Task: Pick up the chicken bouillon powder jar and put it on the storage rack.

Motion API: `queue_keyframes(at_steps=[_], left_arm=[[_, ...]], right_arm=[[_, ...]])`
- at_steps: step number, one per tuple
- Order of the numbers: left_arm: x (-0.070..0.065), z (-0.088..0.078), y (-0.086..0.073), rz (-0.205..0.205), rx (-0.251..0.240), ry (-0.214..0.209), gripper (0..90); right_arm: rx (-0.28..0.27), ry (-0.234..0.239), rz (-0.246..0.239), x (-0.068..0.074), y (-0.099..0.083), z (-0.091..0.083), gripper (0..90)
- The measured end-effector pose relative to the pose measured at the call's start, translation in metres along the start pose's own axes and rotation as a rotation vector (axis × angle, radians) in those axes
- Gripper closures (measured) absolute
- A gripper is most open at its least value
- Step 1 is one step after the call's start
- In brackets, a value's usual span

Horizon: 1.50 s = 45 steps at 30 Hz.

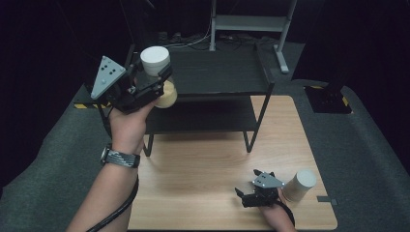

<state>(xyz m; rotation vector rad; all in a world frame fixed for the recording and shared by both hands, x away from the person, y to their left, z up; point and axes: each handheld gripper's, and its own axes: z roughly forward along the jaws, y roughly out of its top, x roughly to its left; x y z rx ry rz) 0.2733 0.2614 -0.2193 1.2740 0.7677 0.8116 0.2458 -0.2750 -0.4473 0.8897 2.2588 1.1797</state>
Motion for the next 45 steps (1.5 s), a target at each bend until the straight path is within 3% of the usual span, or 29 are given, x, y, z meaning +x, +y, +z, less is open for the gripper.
queue_keyframes(at_steps=[27, 36, 45], left_arm=[[0.001, 0.048, 0.003, -0.006, 0.011, 0.06, 33.6], [-0.001, 0.063, -0.004, -0.005, 0.038, 0.086, 33.6], [-0.001, 0.07, -0.005, -0.004, 0.056, 0.086, 33.6]], right_arm=[[-0.005, 0.011, 0.004, -0.002, -0.001, -0.001, 0.0], [-0.008, 0.016, 0.004, -0.004, -0.001, -0.001, 0.0], [-0.009, 0.019, 0.005, -0.004, -0.002, -0.001, 0.0]])
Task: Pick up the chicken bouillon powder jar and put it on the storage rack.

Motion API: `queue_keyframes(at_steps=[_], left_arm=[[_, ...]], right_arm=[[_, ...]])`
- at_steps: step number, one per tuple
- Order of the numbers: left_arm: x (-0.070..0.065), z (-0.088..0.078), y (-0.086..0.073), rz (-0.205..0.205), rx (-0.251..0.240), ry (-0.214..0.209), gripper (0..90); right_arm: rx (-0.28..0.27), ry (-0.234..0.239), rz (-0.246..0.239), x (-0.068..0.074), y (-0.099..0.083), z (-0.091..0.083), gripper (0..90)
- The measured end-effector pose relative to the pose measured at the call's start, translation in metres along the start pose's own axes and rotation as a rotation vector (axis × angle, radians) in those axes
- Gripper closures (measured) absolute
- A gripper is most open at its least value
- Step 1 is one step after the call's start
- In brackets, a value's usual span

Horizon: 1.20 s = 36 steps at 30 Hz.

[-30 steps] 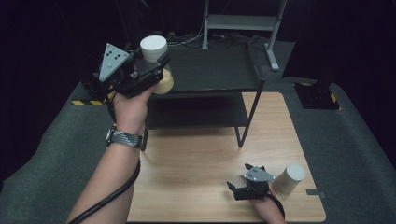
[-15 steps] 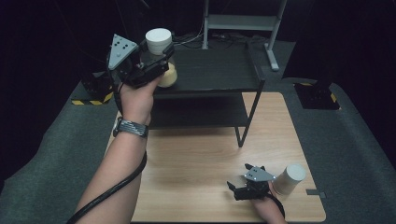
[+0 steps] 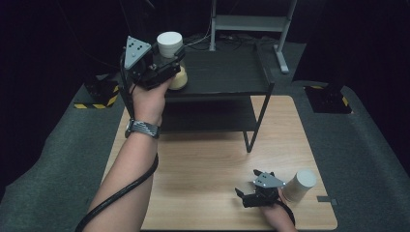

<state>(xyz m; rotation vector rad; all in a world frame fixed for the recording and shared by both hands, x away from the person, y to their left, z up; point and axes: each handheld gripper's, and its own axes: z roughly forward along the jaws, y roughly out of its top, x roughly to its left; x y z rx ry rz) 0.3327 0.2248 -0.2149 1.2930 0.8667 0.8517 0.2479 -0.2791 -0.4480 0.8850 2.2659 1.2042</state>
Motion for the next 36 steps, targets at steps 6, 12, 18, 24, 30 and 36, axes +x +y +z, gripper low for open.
queue_keyframes(at_steps=[6, 12, 18, 24, 30, 36], left_arm=[[-0.0013, 0.0028, -0.0007, 0.005, -0.002, -0.004, 33.6], [-0.0019, 0.0047, -0.0018, 0.003, -0.002, -0.008, 33.5], [-0.0015, 0.0048, -0.002, 0.004, -0.003, -0.008, 33.5], [-0.0013, 0.0045, -0.0024, 0.011, -0.003, -0.013, 33.4], [-0.001, 0.0027, -0.0021, 0.021, -0.001, -0.014, 33.3], [-0.0014, 0.0019, -0.0026, 0.022, -0.002, -0.014, 33.3]], right_arm=[[0.001, 0.001, -0.002, 0.0, 0.0003, 0.0001, 0.0], [0.001, 0.001, -0.002, 0.0001, 0.0002, 0.0, 0.0], [0.002, 0.002, -0.002, -0.0002, 0.0003, 0.0001, 0.0], [0.002, 0.002, -0.003, 0.0002, 0.0004, 0.0002, 0.0], [0.004, 0.001, -0.005, 0.0008, 0.0008, 0.0003, 0.0], [0.006, 0.0, -0.005, 0.0009, 0.0011, 0.0004, 0.0]])
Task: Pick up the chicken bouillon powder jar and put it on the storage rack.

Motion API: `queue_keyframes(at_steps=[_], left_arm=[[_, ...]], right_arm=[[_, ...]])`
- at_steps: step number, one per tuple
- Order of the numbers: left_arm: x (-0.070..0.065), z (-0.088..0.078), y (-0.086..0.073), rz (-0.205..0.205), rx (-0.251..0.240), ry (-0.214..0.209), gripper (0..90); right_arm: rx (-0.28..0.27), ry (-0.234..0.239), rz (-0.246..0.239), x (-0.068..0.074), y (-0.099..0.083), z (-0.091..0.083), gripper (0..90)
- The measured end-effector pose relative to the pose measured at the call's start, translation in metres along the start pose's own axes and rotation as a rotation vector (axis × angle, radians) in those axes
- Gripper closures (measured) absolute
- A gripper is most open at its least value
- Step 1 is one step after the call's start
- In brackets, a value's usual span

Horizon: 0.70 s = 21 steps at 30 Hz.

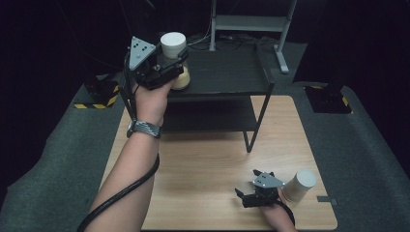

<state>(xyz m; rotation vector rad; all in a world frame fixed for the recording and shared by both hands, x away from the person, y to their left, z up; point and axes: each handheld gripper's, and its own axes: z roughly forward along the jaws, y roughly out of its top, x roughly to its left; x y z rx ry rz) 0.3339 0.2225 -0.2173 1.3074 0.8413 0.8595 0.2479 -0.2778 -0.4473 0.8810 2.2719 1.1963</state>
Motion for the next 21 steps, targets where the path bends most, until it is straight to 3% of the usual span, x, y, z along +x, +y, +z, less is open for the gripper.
queue_keyframes(at_steps=[9, 18, 21], left_arm=[[-0.0017, -0.0013, 0.0011, 0.0, 0.009, 0.006, 32.2], [-0.0082, -0.0048, 0.0044, -0.014, 0.038, 0.039, 2.4], [-0.0073, -0.0085, 0.0036, -0.018, 0.037, 0.035, 0.3]], right_arm=[[-0.001, 0.0, 0.0, -0.0001, -0.0002, -0.0001, 0.0], [-0.002, -0.001, 0.0, 0.0002, -0.0003, -0.0002, 0.0], [-0.003, -0.001, 0.001, -0.0002, -0.0006, -0.0001, 0.0]])
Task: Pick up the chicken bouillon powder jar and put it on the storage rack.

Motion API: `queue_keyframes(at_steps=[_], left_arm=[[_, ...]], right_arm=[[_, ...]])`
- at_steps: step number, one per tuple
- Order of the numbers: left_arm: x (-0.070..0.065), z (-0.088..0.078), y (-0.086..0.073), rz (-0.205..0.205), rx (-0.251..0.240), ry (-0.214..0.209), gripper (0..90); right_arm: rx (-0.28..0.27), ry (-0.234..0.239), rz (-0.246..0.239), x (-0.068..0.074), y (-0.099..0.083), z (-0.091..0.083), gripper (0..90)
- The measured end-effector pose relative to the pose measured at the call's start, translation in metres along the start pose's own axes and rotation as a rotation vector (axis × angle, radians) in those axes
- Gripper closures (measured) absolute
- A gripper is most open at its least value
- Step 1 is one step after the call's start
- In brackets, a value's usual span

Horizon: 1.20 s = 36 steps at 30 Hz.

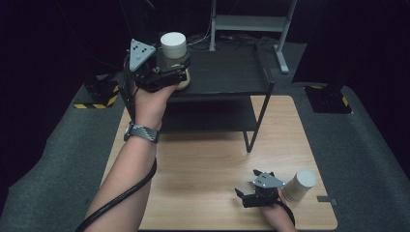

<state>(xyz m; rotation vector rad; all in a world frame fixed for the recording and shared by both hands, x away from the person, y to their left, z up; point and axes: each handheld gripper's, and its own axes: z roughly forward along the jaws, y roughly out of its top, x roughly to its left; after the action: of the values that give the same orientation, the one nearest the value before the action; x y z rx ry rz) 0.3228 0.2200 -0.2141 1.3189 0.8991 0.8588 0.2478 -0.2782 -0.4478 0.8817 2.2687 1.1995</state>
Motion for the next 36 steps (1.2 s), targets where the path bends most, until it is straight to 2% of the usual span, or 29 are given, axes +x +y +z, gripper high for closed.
queue_keyframes(at_steps=[16, 23, 27, 36], left_arm=[[0.004, -0.025, -0.007, 0.008, 0.007, 0.0, 0.3], [0.006, -0.037, -0.016, 0.022, 0.012, 0.002, 0.3], [0.007, -0.044, -0.025, 0.019, 0.021, -0.015, 0.3], [0.005, -0.059, -0.038, 0.039, 0.041, -0.029, 0.3]], right_arm=[[0.002, -0.005, -0.003, 0.001, 0.0, 0.0, 0.0], [0.004, -0.008, -0.005, 0.002, 0.001, 0.0, 0.0], [0.004, -0.007, -0.004, 0.002, 0.001, 0.0, 0.0], [0.006, -0.008, -0.009, 0.002, 0.001, 0.001, 0.0]])
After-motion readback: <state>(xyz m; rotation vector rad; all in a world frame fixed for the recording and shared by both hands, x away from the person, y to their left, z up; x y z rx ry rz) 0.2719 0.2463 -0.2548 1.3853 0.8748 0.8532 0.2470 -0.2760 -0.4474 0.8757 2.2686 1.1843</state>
